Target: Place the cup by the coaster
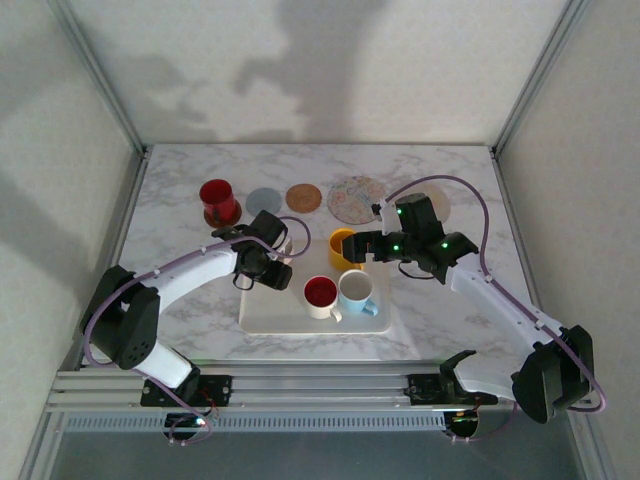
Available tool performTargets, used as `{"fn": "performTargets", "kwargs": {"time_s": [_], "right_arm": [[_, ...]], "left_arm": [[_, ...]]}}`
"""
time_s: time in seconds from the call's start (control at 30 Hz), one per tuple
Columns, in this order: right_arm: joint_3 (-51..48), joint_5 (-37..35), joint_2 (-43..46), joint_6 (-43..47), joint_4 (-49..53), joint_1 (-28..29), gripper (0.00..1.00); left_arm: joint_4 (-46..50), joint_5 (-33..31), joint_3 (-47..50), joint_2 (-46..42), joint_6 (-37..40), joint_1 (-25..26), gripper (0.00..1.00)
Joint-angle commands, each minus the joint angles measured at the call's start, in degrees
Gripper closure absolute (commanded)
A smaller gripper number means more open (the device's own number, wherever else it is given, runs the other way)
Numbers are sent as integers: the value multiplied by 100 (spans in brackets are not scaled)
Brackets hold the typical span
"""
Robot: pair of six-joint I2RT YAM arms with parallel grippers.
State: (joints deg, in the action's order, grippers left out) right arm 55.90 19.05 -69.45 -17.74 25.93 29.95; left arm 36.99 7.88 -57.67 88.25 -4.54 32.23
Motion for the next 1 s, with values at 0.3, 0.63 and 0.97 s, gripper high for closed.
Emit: {"fn": "performTargets", "kwargs": {"time_s": [0.3,0.63,0.97], "right_arm": [[88,-94,-36,59,-115,59,1],[79,-77,-62,58,-149,57,1],[88,-77,-62,61,-147,54,1]], "left_arm": [[-136,-370,-200,260,-56,82,45],[-175,-611,-200,272,-100,82,53],[-171,-700,-192,357,-100,82,57]]}}
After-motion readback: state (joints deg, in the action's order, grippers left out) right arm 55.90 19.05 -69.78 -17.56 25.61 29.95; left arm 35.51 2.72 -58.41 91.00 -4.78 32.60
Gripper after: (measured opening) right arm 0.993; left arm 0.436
